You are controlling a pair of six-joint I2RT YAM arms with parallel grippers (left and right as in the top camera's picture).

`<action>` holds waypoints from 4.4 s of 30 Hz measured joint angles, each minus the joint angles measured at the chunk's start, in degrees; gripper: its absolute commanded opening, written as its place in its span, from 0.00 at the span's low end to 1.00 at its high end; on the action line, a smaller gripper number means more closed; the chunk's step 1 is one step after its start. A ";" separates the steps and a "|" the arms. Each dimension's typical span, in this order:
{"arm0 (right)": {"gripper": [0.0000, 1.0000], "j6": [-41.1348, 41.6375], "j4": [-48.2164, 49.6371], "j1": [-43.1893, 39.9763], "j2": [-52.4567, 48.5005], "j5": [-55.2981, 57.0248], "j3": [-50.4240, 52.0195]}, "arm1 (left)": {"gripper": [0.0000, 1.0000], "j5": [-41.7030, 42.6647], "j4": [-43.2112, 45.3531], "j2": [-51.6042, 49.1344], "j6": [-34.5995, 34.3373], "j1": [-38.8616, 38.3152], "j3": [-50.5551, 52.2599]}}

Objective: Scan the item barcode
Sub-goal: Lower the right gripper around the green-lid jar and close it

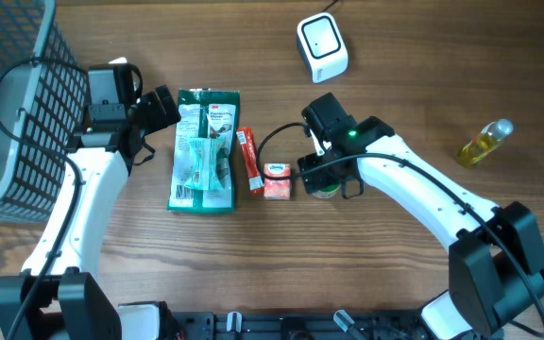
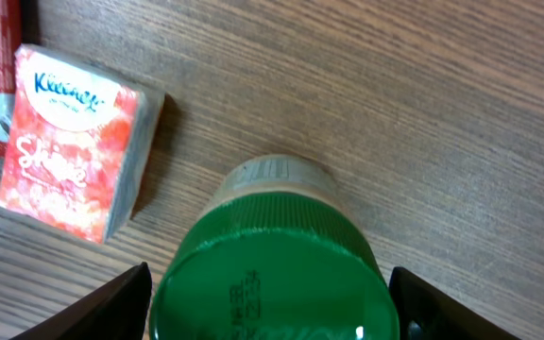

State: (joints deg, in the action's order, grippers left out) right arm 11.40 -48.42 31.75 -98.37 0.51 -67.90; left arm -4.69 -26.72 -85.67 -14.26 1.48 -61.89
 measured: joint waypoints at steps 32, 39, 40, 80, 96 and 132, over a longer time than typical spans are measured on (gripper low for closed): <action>1.00 13.44 -2.10 -0.35 0.00 10.08 0.00 | 1.00 0.00 0.00 0.00 0.00 0.00 0.00; 0.99 7.78 0.09 -2.08 0.00 6.45 0.07 | 1.00 0.00 0.00 0.00 0.00 0.00 0.00; 0.99 6.97 0.07 -2.08 0.00 5.75 0.07 | 1.00 0.00 0.02 0.00 0.00 0.00 0.00; 0.73 23.65 0.04 -2.08 -4.17 2.27 0.26 | 1.00 0.00 0.00 0.00 0.00 0.00 0.00; 1.00 16.02 1.55 -2.08 -4.17 2.49 0.28 | 1.00 0.00 0.00 0.00 0.00 0.00 0.00; 0.99 15.02 5.27 -2.12 -4.22 2.12 -0.70 | 1.00 0.00 0.02 0.00 0.00 0.00 0.00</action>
State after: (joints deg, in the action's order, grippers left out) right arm 26.41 -43.16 29.63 -102.59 2.63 -68.60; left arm -4.69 -26.70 -85.67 -14.26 1.48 -61.89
